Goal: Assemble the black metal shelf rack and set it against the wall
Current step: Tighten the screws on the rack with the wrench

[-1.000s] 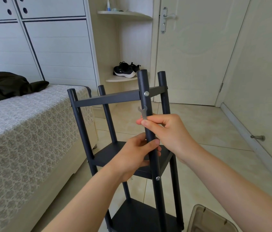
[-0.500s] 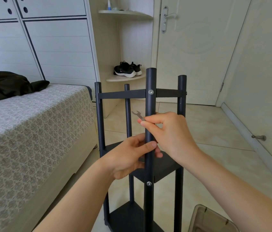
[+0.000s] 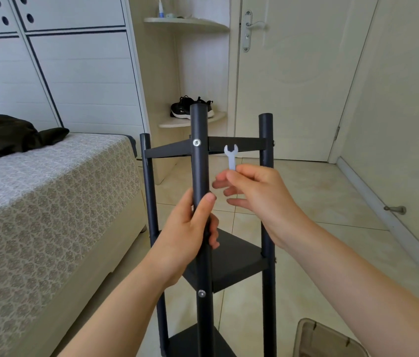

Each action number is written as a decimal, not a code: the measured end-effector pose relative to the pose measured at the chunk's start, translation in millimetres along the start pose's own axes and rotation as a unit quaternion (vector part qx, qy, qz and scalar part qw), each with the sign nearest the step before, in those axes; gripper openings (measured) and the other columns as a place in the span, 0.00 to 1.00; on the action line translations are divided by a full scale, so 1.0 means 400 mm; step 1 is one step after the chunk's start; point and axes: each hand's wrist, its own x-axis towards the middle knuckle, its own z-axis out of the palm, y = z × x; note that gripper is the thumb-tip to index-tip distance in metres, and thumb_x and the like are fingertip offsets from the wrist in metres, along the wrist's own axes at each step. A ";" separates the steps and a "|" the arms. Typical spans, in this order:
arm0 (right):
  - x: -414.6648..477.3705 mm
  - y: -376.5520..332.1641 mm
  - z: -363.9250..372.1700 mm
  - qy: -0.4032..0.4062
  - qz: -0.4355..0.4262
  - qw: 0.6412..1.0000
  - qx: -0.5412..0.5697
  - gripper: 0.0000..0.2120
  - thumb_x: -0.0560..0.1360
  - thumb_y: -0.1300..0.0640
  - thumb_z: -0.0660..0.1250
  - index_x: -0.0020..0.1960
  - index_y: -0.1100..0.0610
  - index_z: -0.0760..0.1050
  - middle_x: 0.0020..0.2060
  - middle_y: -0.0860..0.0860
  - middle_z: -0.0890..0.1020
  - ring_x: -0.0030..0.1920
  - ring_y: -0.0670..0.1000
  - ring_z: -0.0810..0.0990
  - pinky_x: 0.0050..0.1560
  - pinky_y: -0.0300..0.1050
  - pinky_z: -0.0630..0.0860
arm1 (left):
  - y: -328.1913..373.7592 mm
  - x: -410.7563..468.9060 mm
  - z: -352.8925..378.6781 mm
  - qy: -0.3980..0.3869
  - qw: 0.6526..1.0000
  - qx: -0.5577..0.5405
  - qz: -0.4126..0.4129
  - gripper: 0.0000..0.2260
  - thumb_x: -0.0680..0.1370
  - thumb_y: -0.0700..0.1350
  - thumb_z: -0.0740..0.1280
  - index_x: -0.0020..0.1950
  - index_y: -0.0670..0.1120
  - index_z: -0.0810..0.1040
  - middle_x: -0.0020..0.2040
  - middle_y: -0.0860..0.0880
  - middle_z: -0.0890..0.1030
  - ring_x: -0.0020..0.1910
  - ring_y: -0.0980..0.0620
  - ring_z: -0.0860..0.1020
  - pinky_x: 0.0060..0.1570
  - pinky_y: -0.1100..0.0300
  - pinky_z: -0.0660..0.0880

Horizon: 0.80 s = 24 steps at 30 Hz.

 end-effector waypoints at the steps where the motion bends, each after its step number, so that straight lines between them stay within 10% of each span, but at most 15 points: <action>1: 0.001 0.005 0.000 -0.002 0.017 1.000 -0.009 0.10 0.81 0.57 0.62 0.49 0.53 0.82 0.41 0.47 0.85 0.42 0.43 0.82 0.53 0.46 0.82 | 0.001 0.000 -0.003 -0.001 1.000 0.004 -0.001 0.17 0.78 0.58 0.62 0.60 0.49 0.74 0.33 0.49 0.74 0.32 0.50 0.73 0.37 0.58 0.77; 9: 0.017 0.026 0.005 -0.023 0.070 0.997 -0.036 0.12 0.81 0.60 0.60 0.50 0.55 0.83 0.32 0.45 0.80 0.32 0.40 0.77 0.41 0.35 0.80 | 0.004 0.004 -0.027 -0.032 0.999 -0.006 -0.011 0.18 0.76 0.61 0.63 0.57 0.49 0.76 0.32 0.50 0.72 0.32 0.50 0.72 0.38 0.56 0.76; 24: 0.030 -0.012 0.037 0.033 0.019 0.999 -0.015 0.11 0.78 0.60 0.63 0.43 0.56 0.83 0.25 0.44 0.71 0.34 0.47 0.72 0.53 0.56 0.79 | 0.004 0.004 -0.011 0.018 0.999 0.039 0.022 0.18 0.72 0.65 0.64 0.54 0.55 0.75 0.29 0.52 0.70 0.26 0.53 0.69 0.30 0.59 0.76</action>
